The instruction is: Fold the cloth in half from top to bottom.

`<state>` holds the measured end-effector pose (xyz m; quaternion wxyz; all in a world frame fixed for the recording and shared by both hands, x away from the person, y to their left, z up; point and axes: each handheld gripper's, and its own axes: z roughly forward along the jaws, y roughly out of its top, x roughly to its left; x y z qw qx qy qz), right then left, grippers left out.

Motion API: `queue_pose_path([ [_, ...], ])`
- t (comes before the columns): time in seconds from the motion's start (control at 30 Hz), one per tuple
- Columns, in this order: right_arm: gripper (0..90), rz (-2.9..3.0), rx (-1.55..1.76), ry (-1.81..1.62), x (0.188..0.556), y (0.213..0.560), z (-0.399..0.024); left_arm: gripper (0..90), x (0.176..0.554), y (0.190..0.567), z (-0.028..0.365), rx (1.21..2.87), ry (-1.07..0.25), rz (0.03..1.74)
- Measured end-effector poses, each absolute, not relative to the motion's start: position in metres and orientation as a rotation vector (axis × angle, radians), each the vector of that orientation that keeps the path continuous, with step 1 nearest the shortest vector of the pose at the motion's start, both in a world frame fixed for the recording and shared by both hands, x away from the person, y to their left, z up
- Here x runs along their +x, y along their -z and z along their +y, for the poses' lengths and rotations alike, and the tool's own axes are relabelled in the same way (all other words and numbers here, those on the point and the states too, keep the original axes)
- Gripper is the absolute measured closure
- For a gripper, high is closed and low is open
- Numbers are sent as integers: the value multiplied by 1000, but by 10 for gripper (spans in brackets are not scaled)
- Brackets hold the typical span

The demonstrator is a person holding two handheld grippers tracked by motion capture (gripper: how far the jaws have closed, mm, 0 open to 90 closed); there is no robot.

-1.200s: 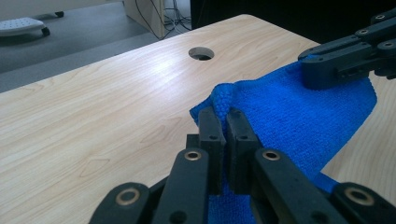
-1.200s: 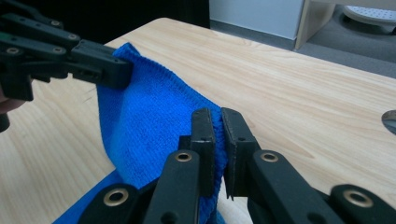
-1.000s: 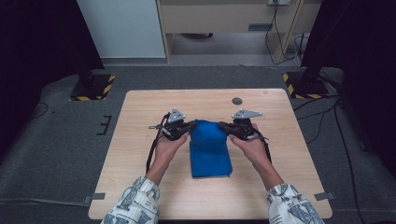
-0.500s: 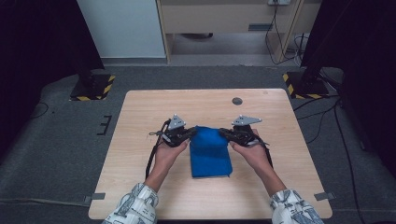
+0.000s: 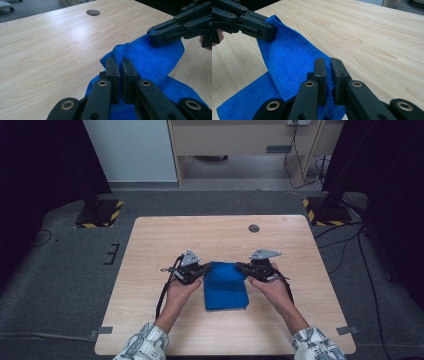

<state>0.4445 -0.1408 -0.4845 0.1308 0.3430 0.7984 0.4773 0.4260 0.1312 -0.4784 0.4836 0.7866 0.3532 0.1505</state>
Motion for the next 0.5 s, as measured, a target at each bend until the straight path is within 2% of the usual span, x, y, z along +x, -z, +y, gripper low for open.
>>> queue_pose_path([
  [0.5,836,2346,969,-1379,434,489,-137,830,416,486,137,1914,-342,872],
])
